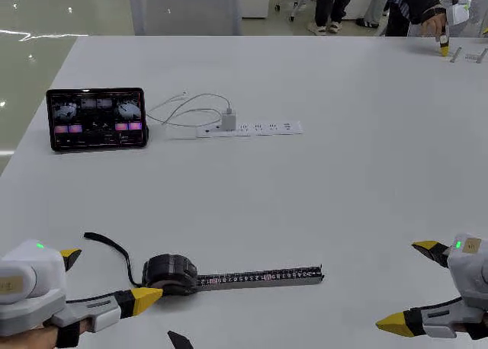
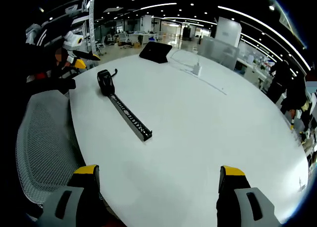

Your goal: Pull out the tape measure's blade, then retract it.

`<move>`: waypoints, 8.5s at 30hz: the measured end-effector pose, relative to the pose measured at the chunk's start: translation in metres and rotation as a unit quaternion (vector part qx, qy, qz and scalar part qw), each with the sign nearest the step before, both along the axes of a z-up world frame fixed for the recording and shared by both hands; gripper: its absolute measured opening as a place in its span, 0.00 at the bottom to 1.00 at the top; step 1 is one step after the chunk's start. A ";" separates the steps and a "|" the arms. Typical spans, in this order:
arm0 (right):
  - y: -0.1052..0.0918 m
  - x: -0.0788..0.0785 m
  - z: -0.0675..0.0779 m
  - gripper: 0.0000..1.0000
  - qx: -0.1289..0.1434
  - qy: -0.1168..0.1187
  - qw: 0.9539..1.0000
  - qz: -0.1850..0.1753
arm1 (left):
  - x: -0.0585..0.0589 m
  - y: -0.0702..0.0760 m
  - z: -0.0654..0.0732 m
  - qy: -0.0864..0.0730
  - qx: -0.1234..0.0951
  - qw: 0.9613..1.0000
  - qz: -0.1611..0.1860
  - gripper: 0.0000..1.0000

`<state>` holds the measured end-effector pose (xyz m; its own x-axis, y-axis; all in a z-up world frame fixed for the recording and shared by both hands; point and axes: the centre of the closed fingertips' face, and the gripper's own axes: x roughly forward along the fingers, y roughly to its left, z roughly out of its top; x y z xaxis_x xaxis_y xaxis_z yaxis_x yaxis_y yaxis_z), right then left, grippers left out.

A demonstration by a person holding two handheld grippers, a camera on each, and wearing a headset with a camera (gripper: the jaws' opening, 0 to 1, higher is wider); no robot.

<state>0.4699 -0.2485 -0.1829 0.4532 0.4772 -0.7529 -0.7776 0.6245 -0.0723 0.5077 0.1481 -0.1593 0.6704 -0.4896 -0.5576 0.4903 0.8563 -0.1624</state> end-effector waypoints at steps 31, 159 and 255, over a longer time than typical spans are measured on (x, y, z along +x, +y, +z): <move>0.053 0.033 -0.026 0.99 -0.050 0.045 0.987 0.143 | 0.017 -0.054 -0.023 -0.016 0.016 0.999 0.046 0.99; 0.090 0.039 -0.087 0.10 -0.131 0.107 0.956 0.241 | 0.029 -0.046 -0.079 0.022 0.025 0.986 0.166 0.61; 0.134 0.042 -0.087 0.10 -0.128 0.102 0.949 0.268 | 0.028 -0.047 -0.080 0.031 0.025 0.986 0.164 0.62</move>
